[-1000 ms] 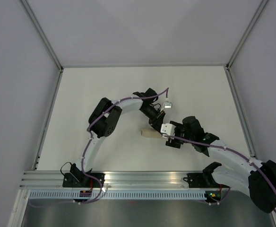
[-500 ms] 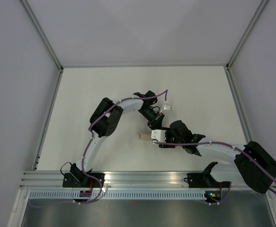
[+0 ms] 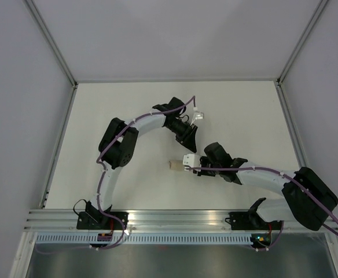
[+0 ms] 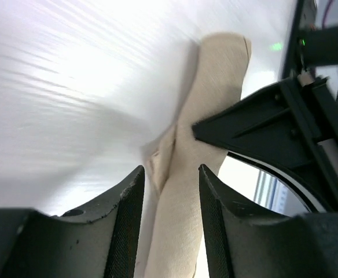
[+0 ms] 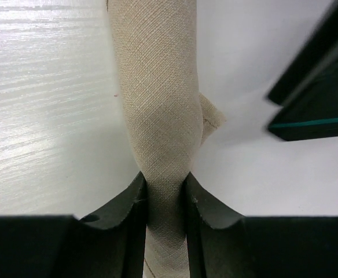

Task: Fold the napkin, place the utensils inside, and roll it up
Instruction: Roll the napkin with the utensil

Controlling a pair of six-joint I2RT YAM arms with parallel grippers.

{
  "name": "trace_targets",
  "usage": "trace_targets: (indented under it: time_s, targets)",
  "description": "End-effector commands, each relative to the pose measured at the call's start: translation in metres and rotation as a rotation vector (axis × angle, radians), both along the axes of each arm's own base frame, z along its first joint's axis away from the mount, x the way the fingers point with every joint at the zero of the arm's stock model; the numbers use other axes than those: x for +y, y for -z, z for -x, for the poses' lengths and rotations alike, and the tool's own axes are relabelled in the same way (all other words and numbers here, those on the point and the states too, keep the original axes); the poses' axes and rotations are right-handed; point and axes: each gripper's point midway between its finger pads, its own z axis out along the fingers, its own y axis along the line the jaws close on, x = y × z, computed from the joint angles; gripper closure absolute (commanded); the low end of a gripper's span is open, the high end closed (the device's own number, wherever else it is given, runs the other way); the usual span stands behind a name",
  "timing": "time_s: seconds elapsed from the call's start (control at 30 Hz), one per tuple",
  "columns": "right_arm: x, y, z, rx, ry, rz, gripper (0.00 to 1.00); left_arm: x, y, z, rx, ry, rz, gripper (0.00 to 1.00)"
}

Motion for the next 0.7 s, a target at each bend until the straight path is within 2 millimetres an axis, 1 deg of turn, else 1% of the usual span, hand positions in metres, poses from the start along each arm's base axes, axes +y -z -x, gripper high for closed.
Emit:
trace_targets:
  time_s: [0.0,0.07,0.1,0.13,0.17,0.2,0.23,0.27,0.3,0.37,0.4,0.43,0.47,0.5,0.53,0.57,0.6,0.63,0.67]
  targets:
    - [-0.005,0.007,0.007,0.107,0.039,0.022,0.76,0.006,-0.055,-0.051,-0.196,-0.17,0.039,0.52]
    - [-0.004,0.006,0.005,0.125,0.05,0.025,0.76,0.012,-0.06,-0.061,-0.235,-0.219,0.016,0.51]
    - [-0.004,0.01,0.006,0.145,0.053,0.034,0.76,0.022,-0.064,-0.07,-0.258,-0.281,-0.015,0.52]
    - [-0.006,0.012,0.007,0.173,0.069,0.041,0.76,0.026,-0.068,-0.081,-0.304,-0.329,-0.025,0.52]
    - [-0.003,0.009,0.004,0.179,0.074,0.034,0.76,0.031,-0.072,-0.085,-0.283,-0.399,-0.041,0.53]
    - [-0.006,0.015,0.006,0.218,0.088,0.052,0.76,0.045,-0.076,-0.091,-0.295,-0.465,-0.056,0.53]
    - [-0.005,0.016,0.006,0.24,0.103,0.044,0.76,0.05,-0.085,-0.099,-0.327,-0.521,-0.041,0.53]
    - [-0.002,0.013,0.001,0.247,0.114,0.034,0.76,0.056,-0.09,-0.102,-0.338,-0.563,-0.042,0.53]
    - [-0.006,0.018,0.001,0.274,0.135,0.044,0.76,0.07,-0.097,-0.1,-0.355,-0.623,-0.052,0.53]
    - [-0.005,0.019,-0.002,0.307,0.168,0.032,0.77,0.081,-0.101,-0.102,-0.391,-0.686,-0.066,0.5]
    - [-0.007,0.025,-0.002,0.331,0.183,0.043,0.77,0.09,-0.099,-0.101,-0.406,-0.716,-0.095,0.5]
    - [-0.01,0.028,-0.003,0.35,0.205,0.048,0.77,0.096,-0.108,-0.1,-0.424,-0.741,-0.098,0.5]
    - [-0.008,0.028,-0.006,0.36,0.227,0.047,0.77,0.101,-0.111,-0.098,-0.423,-0.768,-0.111,0.5]
    - [-0.013,0.039,-0.003,0.404,0.248,0.078,0.78,0.109,-0.107,-0.098,-0.43,-0.805,-0.142,0.5]
    - [-0.008,0.036,-0.01,0.41,0.261,0.07,0.78,0.115,-0.117,-0.096,-0.446,-0.837,-0.135,0.5]
    - [-0.008,0.043,-0.009,0.453,0.292,0.078,0.78,0.122,-0.108,-0.093,-0.437,-0.876,-0.161,0.5]
    - [-0.01,0.045,-0.01,0.485,0.317,0.085,0.79,0.127,-0.107,-0.09,-0.437,-0.899,-0.169,0.5]
    - [-0.003,0.039,-0.019,0.493,0.328,0.064,0.79,0.132,-0.115,-0.087,-0.448,-0.93,-0.157,0.48]
    - [-0.002,0.045,-0.021,0.53,0.352,0.067,0.79,0.138,-0.103,-0.08,-0.432,-0.947,-0.178,0.48]
